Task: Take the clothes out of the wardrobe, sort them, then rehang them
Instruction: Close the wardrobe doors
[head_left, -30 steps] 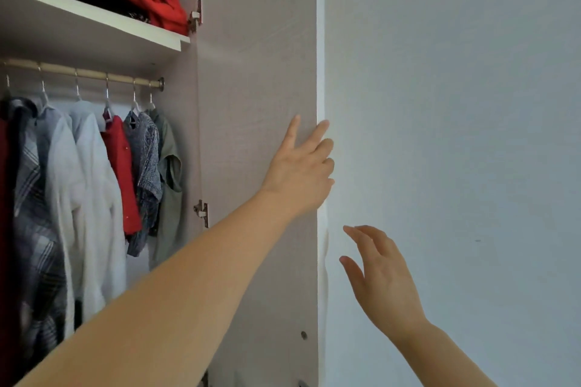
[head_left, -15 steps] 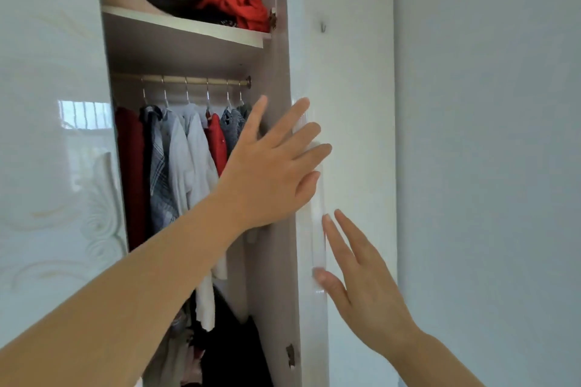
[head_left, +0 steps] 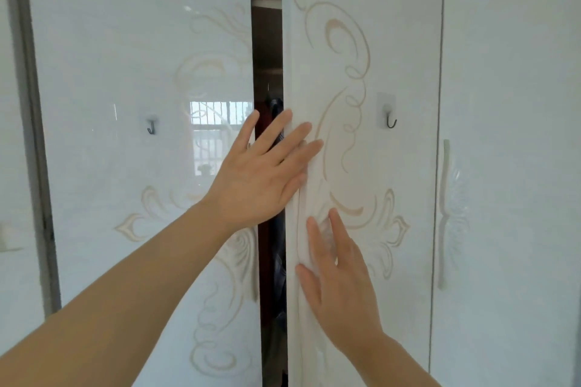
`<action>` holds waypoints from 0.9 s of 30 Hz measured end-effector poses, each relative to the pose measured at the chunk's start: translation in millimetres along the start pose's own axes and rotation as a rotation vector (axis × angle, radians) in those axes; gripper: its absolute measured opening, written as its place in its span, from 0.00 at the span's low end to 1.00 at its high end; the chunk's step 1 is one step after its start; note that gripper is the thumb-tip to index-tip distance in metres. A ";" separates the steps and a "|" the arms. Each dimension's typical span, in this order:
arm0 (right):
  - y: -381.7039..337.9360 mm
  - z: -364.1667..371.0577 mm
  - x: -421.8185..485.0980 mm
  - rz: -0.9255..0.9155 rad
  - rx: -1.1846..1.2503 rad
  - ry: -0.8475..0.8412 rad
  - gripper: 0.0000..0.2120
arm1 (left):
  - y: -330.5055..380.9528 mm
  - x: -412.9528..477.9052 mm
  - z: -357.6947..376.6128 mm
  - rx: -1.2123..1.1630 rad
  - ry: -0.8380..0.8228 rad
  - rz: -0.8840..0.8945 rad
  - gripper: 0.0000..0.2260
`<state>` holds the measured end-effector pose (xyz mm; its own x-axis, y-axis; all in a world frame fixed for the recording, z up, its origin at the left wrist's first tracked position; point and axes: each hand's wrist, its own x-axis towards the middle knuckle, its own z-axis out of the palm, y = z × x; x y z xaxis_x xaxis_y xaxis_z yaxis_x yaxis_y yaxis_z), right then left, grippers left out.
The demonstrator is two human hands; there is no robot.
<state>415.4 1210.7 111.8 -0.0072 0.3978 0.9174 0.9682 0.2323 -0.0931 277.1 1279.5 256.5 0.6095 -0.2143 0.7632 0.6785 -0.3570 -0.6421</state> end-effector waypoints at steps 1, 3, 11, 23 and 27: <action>-0.9 12.0 4.1 -0.002 0.009 0.010 0.31 | -5.9 -5.4 9.4 -0.007 0.002 -0.008 0.18; -1.1 35.5 12.6 -0.013 0.002 0.036 0.30 | -17.0 -14.3 28.3 -0.021 0.015 -0.018 0.18; 3.6 121.0 47.7 -0.011 -0.071 0.124 0.28 | -49.2 -40.4 105.3 -0.099 0.026 -0.083 0.20; 38.7 210.6 74.1 -0.068 -0.163 0.309 0.22 | -59.4 -58.3 195.5 -0.219 0.121 -0.189 0.21; 45.2 222.0 76.9 -0.095 -0.193 0.376 0.22 | -58.8 -58.2 196.1 -0.258 0.166 -0.209 0.21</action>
<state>403.1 1448.8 92.2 -0.0418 0.0232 0.9989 0.9969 0.0673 0.0401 282.1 1491.2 235.7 0.3798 -0.2491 0.8909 0.6424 -0.6219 -0.4478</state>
